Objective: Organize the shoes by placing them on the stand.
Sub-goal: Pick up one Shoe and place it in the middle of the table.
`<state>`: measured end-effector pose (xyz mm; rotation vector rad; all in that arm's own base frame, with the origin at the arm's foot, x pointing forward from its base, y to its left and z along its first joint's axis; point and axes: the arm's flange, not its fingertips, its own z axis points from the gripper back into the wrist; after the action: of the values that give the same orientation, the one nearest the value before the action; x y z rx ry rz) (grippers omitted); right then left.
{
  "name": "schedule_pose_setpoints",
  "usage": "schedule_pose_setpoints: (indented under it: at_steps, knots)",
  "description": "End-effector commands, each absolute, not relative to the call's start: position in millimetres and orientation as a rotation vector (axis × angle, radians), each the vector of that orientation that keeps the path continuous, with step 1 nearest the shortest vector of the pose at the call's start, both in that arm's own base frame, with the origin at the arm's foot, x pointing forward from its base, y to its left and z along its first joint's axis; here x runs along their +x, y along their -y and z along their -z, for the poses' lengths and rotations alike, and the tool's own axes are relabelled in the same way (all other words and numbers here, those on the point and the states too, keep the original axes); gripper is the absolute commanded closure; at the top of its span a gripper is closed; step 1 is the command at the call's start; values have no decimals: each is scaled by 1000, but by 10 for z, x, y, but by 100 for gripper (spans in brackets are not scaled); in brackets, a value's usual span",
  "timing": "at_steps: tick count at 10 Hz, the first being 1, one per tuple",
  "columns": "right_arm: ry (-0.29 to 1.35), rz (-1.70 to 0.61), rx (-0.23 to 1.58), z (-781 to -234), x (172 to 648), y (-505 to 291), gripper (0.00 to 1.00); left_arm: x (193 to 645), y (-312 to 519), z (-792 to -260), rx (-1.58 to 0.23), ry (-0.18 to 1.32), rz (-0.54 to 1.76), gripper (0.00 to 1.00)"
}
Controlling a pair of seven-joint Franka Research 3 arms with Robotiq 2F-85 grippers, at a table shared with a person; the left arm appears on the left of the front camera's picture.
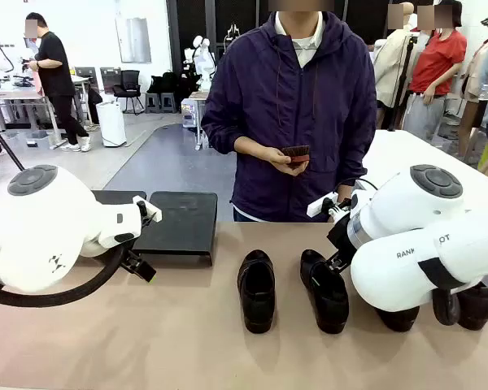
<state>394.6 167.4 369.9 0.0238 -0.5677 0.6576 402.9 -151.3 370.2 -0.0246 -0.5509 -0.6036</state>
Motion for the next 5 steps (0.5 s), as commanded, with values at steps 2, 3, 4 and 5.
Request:
schedule_pose_setpoints:
  at_steps: [2,3,4,5]
  knots:
    - [570,-658,24,-3708,3945,-1674,0,4028,1513,-3705,-25,552,604,0]
    - [570,-658,24,-3708,3945,-1674,0,4028,1513,-3705,-25,552,604,0]
    - [570,-658,24,-3708,3945,-1674,0,4028,1513,-3705,-25,552,604,0]
    - [570,-658,24,-3708,3945,-1674,0,4028,1513,-3705,-25,552,604,0]
